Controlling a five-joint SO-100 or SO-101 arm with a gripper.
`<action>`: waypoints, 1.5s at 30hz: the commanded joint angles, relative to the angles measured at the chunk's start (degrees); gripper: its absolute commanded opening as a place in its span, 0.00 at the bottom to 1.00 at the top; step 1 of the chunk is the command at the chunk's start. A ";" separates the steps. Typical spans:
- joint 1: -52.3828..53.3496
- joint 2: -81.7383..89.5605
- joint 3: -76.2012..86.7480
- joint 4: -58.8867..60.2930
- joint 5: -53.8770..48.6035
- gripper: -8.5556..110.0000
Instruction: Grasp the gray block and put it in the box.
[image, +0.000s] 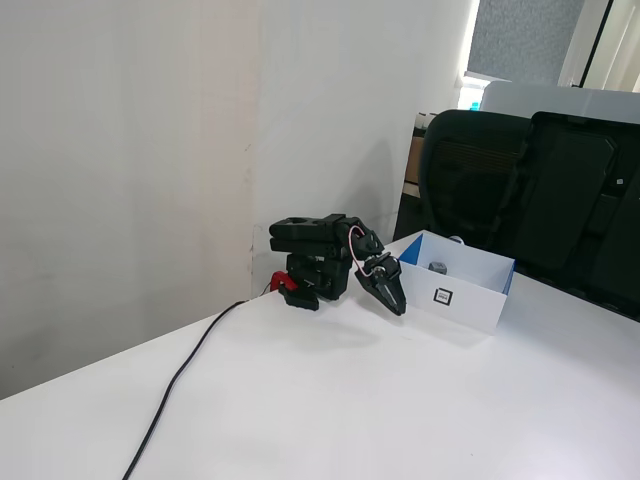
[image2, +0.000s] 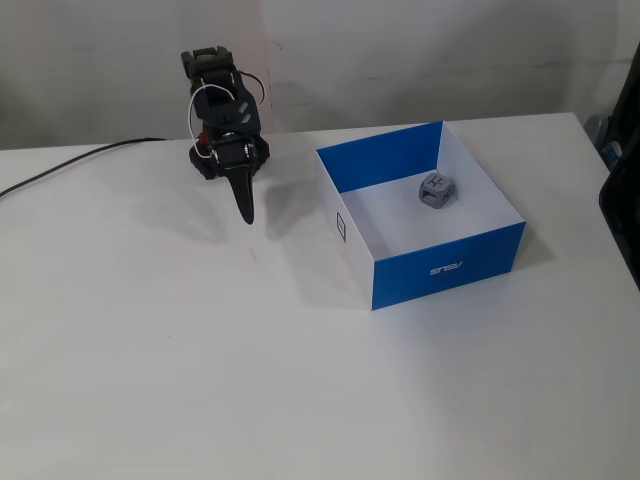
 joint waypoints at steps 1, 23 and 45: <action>-0.44 0.53 2.11 -1.14 -0.35 0.07; -1.58 0.53 2.20 -0.97 0.53 0.07; -1.58 0.53 2.20 -0.97 0.53 0.07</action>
